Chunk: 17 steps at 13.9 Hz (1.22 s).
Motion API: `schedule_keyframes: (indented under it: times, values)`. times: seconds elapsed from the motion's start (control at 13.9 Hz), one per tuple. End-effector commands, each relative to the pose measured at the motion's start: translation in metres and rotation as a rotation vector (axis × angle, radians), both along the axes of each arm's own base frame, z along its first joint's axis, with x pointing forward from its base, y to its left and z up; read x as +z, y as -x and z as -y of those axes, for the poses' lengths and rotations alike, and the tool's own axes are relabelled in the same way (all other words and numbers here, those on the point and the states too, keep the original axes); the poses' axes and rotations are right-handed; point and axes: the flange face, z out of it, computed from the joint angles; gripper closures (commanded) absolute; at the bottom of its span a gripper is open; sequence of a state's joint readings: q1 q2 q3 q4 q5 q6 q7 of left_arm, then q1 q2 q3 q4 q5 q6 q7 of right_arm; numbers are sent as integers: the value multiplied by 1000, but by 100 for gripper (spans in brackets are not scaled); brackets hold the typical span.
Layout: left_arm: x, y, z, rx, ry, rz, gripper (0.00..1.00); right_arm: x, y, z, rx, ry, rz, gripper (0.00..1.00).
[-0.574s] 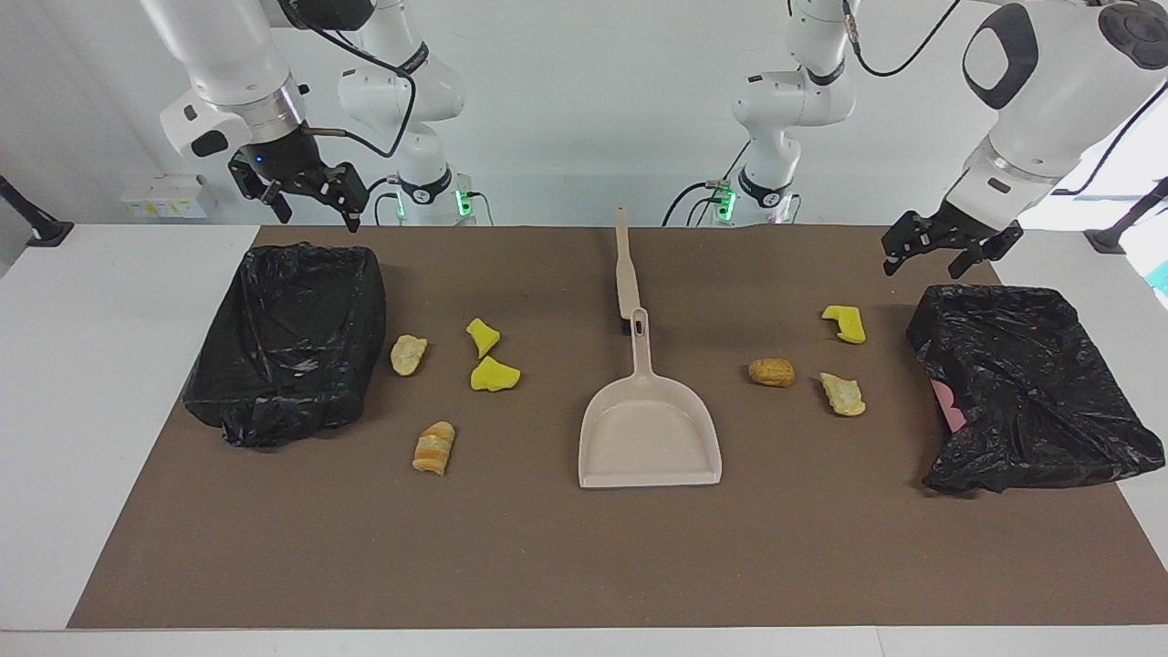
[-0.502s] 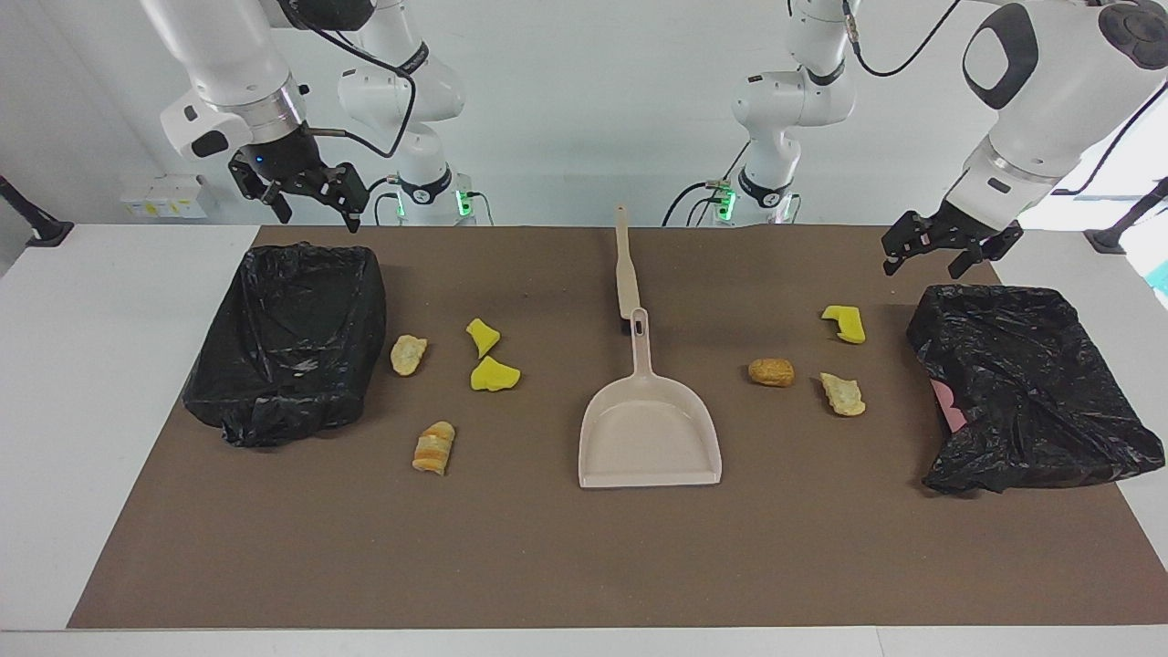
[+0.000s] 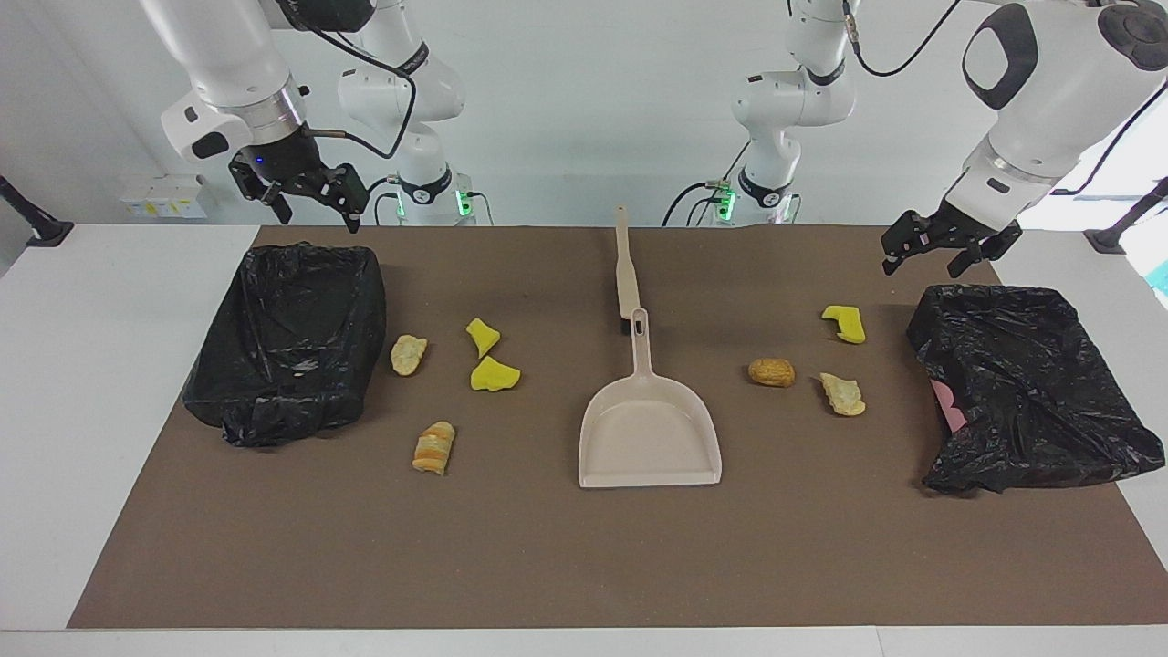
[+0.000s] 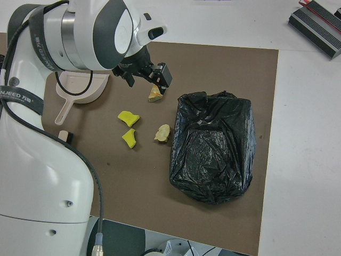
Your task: Sweep and dump trash in bin
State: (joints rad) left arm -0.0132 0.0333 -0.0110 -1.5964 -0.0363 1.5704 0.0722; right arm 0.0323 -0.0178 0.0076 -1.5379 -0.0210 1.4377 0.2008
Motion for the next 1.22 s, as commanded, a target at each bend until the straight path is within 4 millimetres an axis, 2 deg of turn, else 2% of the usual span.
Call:
schedule_keyframes:
  times: [0.0, 0.14, 0.36, 0.93, 1.08, 1.15]
  values:
    - [-1, 14, 4, -5, -8, -8, 0, 1, 2, 3, 22, -16, 20, 0]
    - [-8, 25, 11, -4, -6, -3, 0, 1, 2, 3, 16, -16, 22, 0]
    - [-30, 44, 46, -53, -9, -12, 0, 1, 2, 3, 22, -16, 20, 0]
    - [-113, 124, 203, -100, -25, -11, 0, 1, 3, 3, 24, -16, 20, 0]
    - [-130, 150, 240, -102, -19, -8, 0, 1, 3, 4, 19, -16, 22, 0]
    - [-138, 160, 252, -85, -3, -17, 0, 1, 2, 3, 18, -16, 20, 0]
